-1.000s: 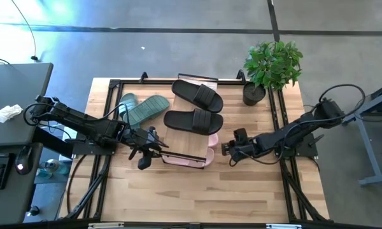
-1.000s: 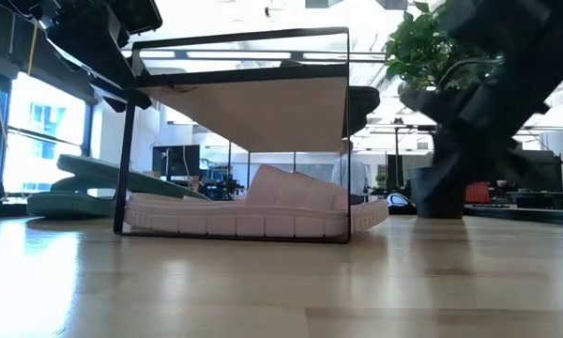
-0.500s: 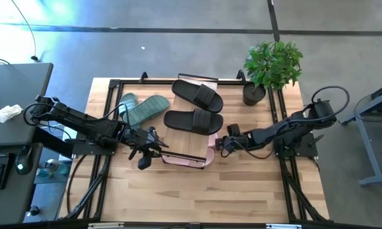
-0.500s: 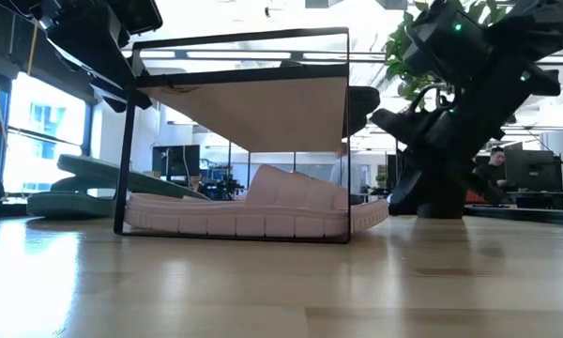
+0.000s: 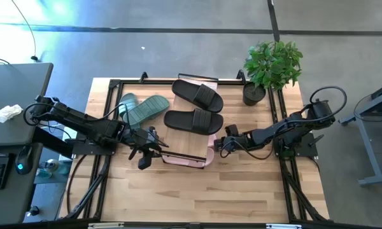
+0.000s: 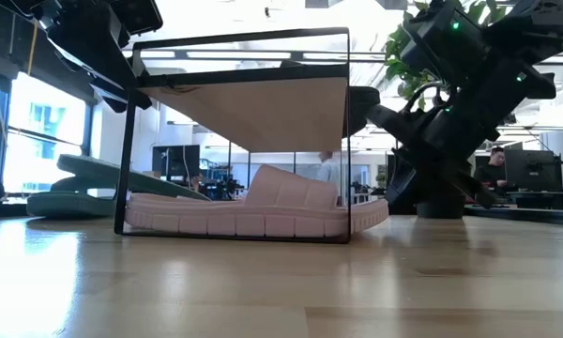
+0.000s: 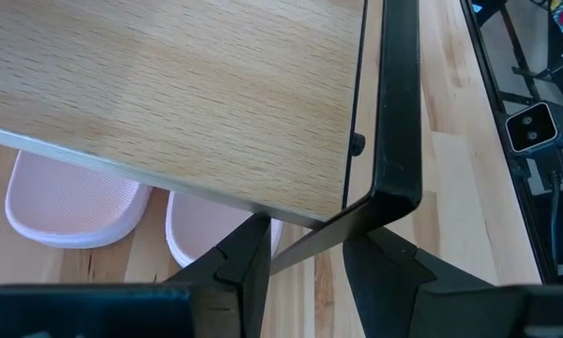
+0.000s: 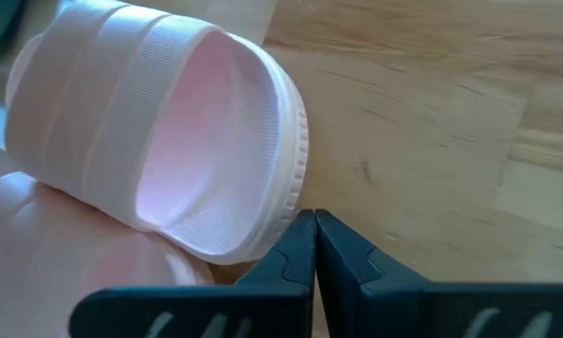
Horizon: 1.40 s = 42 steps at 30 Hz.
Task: Pick and place slides into the shelf
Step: Put the pink slide under the shelf, then put the right green slide under the shelf
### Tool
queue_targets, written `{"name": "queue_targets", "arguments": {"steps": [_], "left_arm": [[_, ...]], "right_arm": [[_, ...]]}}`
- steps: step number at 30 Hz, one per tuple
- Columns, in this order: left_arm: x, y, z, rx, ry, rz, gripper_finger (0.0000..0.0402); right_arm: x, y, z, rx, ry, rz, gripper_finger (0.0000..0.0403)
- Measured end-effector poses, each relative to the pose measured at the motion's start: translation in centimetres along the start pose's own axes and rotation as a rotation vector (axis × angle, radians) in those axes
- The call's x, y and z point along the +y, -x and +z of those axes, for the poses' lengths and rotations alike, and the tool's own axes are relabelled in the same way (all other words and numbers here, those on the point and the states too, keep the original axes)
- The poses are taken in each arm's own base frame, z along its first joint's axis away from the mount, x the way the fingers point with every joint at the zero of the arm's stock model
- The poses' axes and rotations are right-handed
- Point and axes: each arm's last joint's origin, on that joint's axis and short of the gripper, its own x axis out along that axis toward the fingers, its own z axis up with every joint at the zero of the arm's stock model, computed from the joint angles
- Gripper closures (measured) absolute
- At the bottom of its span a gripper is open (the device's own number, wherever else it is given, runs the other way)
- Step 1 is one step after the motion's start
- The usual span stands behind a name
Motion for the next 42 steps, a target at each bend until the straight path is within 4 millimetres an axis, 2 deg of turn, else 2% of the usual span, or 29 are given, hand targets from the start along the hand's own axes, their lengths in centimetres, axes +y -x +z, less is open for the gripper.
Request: {"name": "queue_targets", "arguments": {"steps": [5, 19, 29, 34, 37, 39, 42], "left_arm": [[0.0, 0.0, 0.0, 0.005, -0.011, -0.015, 0.0284], [-0.2, 0.0, -0.2, 0.041, -0.178, -0.097, 0.0284], [0.4, 0.3, -2.1, 0.249, -0.17, -0.076, 0.0284], [0.3, 1.5, -2.6, 0.32, -0.128, -0.134, 0.0284], [0.1, 3.2, -1.8, 0.306, -0.123, -0.137, 0.0284], [0.1, 4.7, -1.6, 0.321, -0.123, -0.078, 0.0284], [0.5, 7.1, -0.9, 0.327, -0.132, 0.114, 0.0284]], "right_arm": [[-0.1, 0.0, -0.1, 0.015, -0.001, -0.007, 0.0403], [-0.1, 0.0, 0.0, 0.002, 0.01, -0.013, 0.0403], [-0.3, 0.1, -0.1, -0.001, 0.022, -0.03, 0.0403], [-0.4, 0.1, -0.1, 0.007, 0.028, -0.041, 0.0403], [-0.4, 0.1, -0.1, 0.016, 0.029, -0.041, 0.0403], [-0.4, 0.3, -0.1, 0.021, 0.031, -0.035, 0.0403], [-0.3, 0.8, 0.2, 0.02, 0.043, -0.028, 0.0403]]}}
